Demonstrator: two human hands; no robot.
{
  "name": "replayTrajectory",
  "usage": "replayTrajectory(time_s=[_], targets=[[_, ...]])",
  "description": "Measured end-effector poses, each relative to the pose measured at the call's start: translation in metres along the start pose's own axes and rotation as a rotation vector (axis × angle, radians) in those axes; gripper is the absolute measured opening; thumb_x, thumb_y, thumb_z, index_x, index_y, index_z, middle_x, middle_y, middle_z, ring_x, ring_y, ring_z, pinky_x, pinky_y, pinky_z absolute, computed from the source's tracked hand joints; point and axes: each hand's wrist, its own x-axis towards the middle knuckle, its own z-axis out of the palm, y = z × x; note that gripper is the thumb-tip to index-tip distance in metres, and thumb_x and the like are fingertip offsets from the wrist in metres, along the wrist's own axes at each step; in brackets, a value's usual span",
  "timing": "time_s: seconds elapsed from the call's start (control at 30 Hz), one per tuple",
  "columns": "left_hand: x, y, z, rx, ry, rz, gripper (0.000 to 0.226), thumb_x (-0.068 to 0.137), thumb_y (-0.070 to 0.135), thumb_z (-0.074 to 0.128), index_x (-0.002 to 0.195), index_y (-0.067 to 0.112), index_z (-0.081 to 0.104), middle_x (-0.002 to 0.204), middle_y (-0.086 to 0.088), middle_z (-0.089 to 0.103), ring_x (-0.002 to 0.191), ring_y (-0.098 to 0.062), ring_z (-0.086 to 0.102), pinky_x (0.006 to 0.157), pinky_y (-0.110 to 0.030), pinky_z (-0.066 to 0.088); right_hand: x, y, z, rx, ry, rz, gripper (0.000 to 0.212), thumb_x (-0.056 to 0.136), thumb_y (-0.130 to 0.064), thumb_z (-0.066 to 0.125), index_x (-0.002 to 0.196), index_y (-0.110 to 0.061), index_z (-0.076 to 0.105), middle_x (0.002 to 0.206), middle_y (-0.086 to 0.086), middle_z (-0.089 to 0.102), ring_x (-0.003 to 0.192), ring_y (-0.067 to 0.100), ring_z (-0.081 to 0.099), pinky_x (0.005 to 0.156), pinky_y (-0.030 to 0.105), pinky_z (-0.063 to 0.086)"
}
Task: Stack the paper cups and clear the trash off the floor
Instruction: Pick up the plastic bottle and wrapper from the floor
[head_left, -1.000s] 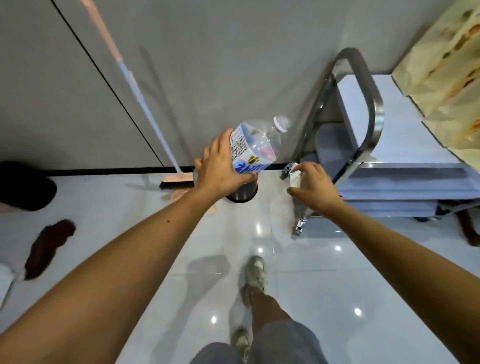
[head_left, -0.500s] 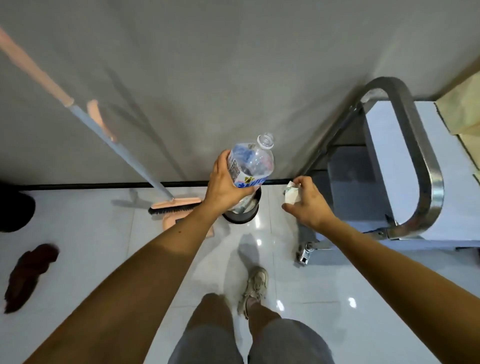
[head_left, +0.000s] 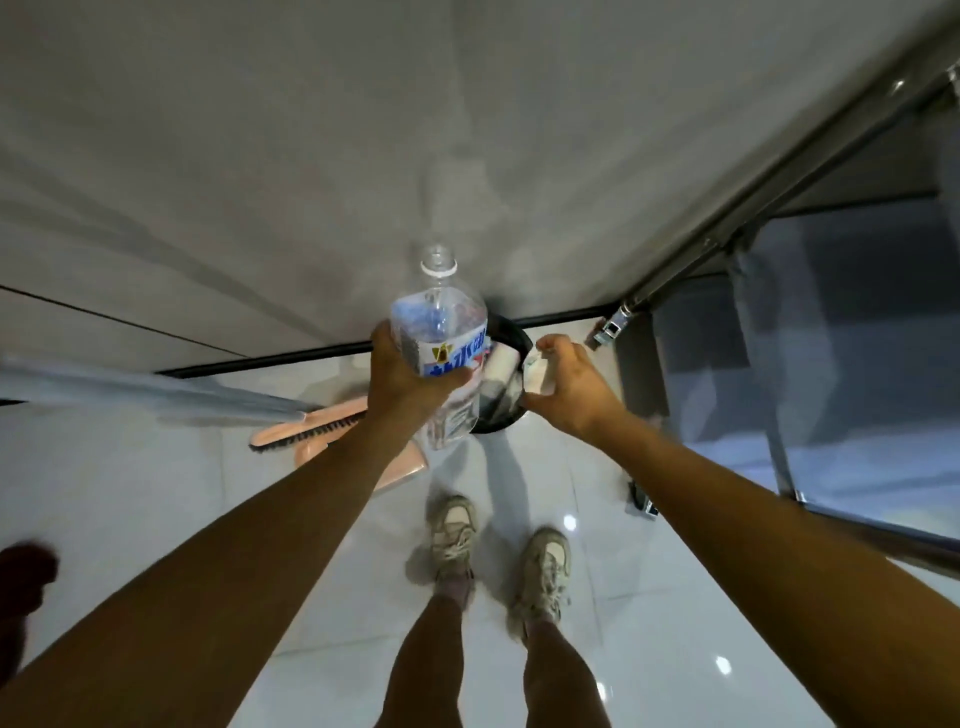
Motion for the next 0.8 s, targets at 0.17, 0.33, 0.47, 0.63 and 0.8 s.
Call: replayTrajectory(time_s=[0.17,0.33,0.47,0.63,0.8], targets=[[0.026,-0.027,0.007,0.035,-0.054,-0.049,0.091,0.061,0.007,0.082,0.132,0.013,0.027,0.132,-0.002,0.045,0.115,-0.015,0.048,0.096,-0.026,0.041,0.039,0.015,0.022,-0.011,0.005,0.069,0.075,0.08,-0.019,0.068,0.141,-0.015,0.026,0.146,0.012,0.032,0.132,0.034,0.033,0.109,0.038,0.029],[0.036,-0.04,0.019,0.053,-0.097,-0.09,0.094,0.061,0.009,0.083,0.135,0.012,0.025,0.135,-0.006,0.044,0.119,-0.02,0.049,0.099,-0.032,0.043,0.039,0.03,0.036,-0.02,-0.031,0.149,0.065,0.083,-0.021,0.064,0.139,-0.015,0.03,0.141,0.014,0.038,0.126,0.034,0.041,0.107,0.042,0.037],[0.043,-0.037,0.03,0.036,-0.134,-0.107,0.094,0.062,0.012,0.083,0.135,0.014,0.024,0.136,-0.006,0.045,0.12,-0.021,0.049,0.098,-0.03,0.043,0.031,0.033,0.038,-0.048,-0.048,0.145,0.061,0.085,-0.024,0.062,0.137,-0.015,0.033,0.14,0.014,0.039,0.123,0.033,0.044,0.103,0.041,0.04],[0.057,-0.034,0.041,0.077,-0.201,-0.106,0.106,0.066,0.017,0.081,0.143,0.024,0.009,0.144,-0.005,0.038,0.128,-0.025,0.044,0.106,-0.045,0.04,0.025,0.036,0.037,-0.057,-0.038,0.152,0.06,0.086,-0.023,0.061,0.139,-0.016,0.031,0.143,0.01,0.037,0.126,0.031,0.042,0.103,0.037,0.038],[0.049,-0.043,0.044,0.14,-0.235,-0.163,0.111,0.069,0.02,0.079,0.146,0.03,-0.001,0.154,-0.003,0.022,0.138,-0.027,0.03,0.112,-0.043,0.031,0.019,0.041,0.037,-0.071,-0.043,0.174,0.059,0.088,-0.023,0.059,0.139,-0.017,0.031,0.144,0.008,0.038,0.127,0.031,0.042,0.103,0.038,0.039]])
